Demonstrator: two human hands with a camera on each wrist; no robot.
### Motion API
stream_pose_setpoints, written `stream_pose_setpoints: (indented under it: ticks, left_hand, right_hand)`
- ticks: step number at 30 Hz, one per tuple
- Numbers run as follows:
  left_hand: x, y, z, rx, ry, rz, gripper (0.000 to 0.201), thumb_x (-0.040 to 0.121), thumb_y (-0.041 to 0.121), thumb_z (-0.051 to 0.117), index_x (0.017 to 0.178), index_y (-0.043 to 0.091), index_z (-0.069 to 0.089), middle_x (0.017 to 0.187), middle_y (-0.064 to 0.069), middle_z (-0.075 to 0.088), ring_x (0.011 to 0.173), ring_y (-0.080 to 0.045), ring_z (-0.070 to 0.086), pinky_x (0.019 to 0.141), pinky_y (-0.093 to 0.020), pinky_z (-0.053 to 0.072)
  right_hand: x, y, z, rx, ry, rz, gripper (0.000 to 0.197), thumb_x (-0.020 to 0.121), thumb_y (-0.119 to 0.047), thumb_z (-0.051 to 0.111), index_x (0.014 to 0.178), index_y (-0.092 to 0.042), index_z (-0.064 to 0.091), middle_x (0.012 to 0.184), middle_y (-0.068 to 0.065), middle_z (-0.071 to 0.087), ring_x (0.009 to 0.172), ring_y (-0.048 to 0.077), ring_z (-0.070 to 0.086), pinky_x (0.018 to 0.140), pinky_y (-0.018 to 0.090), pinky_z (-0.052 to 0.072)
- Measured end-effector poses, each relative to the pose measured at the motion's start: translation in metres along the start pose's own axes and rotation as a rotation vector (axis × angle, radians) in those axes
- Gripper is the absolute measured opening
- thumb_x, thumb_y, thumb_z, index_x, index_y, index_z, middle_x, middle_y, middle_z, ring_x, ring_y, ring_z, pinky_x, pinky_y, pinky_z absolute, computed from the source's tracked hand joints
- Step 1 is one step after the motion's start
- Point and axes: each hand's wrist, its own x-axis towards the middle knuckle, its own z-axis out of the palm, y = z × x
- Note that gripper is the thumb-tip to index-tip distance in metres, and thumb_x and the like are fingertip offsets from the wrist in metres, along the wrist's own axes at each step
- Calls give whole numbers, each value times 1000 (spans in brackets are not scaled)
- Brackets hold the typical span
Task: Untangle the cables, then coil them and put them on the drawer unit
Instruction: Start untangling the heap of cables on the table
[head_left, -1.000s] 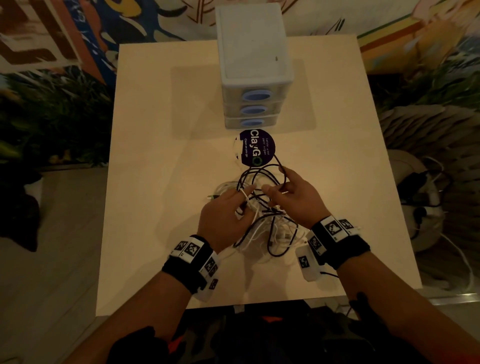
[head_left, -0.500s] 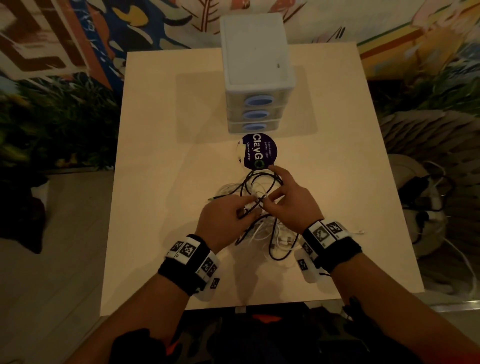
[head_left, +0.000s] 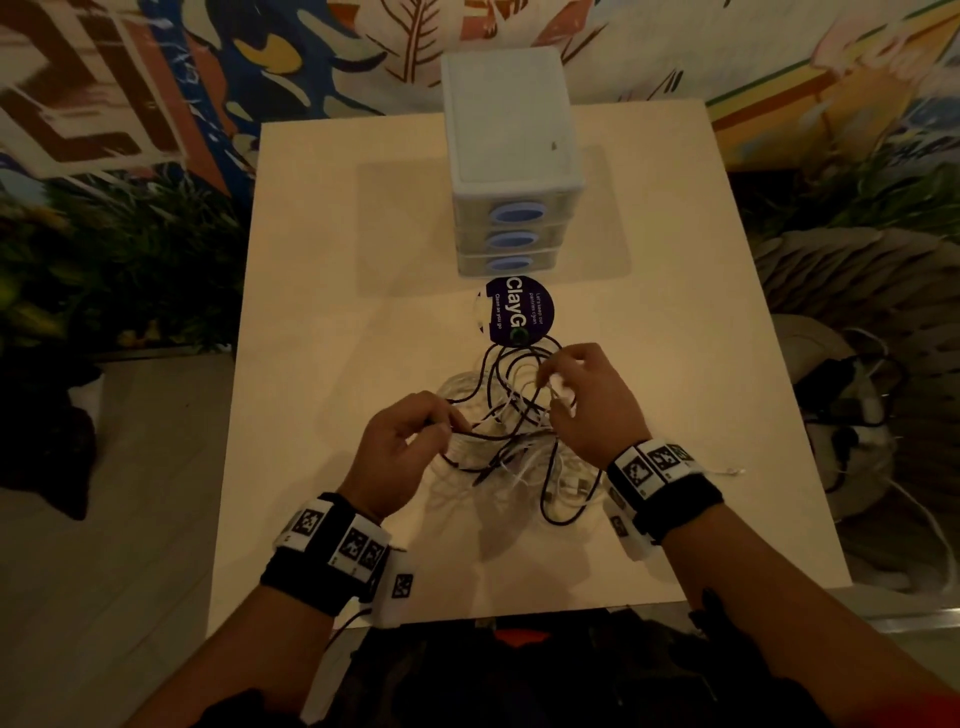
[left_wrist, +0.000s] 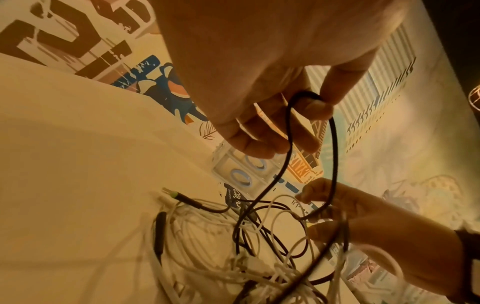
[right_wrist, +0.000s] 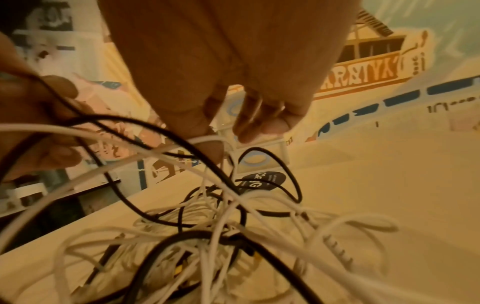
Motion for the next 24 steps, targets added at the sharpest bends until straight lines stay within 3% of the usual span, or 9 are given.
stream_pose_setpoints:
  ticks: [2, 4, 9, 11, 12, 14, 17, 21, 24]
  left_hand:
    - [3, 3, 2, -38, 10, -31, 23, 87, 18, 51, 70, 4, 59, 86, -6, 71, 89, -25, 66, 77, -42, 51]
    - [5, 8, 5, -76, 18, -42, 25, 94, 16, 50, 76, 4, 61, 84, -5, 72, 88, -28, 68, 81, -40, 51]
    - [12, 9, 5, 5, 196, -134, 23, 106, 22, 48, 90, 14, 63, 85, -1, 69, 81, -21, 64, 74, -41, 49]
    - [13, 6, 4, 227, 299, -178, 10, 99, 31, 64, 108, 27, 60, 99, 9, 64, 80, -9, 61, 70, -28, 48]
    - [13, 5, 4, 356, 357, -165, 26, 92, 32, 72, 113, 30, 56, 104, 10, 58, 80, -8, 57, 68, -22, 47]
    - [11, 5, 3, 485, 418, -42, 33, 83, 29, 80, 101, 25, 52, 95, 8, 51, 71, -9, 48, 63, -20, 41]
    - [7, 14, 15, 600, 156, 52, 27, 87, 38, 74, 79, 26, 52, 66, 10, 49, 59, -7, 46, 57, -25, 40]
    - [11, 9, 43, 672, -79, -102, 43, 90, 67, 59, 128, 46, 56, 86, 14, 69, 64, 2, 54, 60, -22, 44]
    - [18, 4, 50, 668, -48, -74, 31, 98, 56, 55, 113, 35, 72, 86, 6, 72, 55, -2, 48, 58, -30, 43]
  right_hand:
    - [1, -3, 3, -107, -96, -148, 42, 75, -11, 72, 108, -37, 68, 132, 0, 53, 107, 24, 56, 91, 40, 48]
    - [0, -8, 5, -174, -147, -222, 29, 80, -28, 77, 106, -40, 75, 129, 0, 58, 107, 25, 56, 89, 42, 47]
    - [2, -9, 0, -162, 81, -225, 21, 88, -53, 68, 95, -38, 81, 120, -8, 69, 104, 27, 55, 83, 42, 44]
    - [3, -12, -5, -73, 133, -259, 24, 90, -50, 68, 97, -32, 81, 105, -9, 69, 95, 19, 56, 78, 36, 45]
    - [3, -16, -8, 8, 118, -245, 23, 90, -46, 69, 98, -29, 81, 95, -10, 67, 89, 14, 56, 75, 33, 46]
    - [3, -25, -11, 199, 62, -129, 14, 91, -38, 72, 95, -28, 80, 81, -14, 64, 79, 6, 59, 72, 25, 48]
    - [3, -40, -14, 570, 56, 109, 7, 91, -26, 75, 85, -30, 76, 76, -6, 74, 73, 11, 72, 74, 30, 59]
    - [2, -45, -11, 772, -21, 126, 5, 91, -21, 75, 88, -17, 76, 76, 4, 74, 71, 28, 74, 73, 44, 62]
    - [-1, -45, -5, 836, -49, 102, 12, 89, -28, 76, 93, -16, 75, 81, 7, 75, 79, 31, 73, 77, 48, 61]
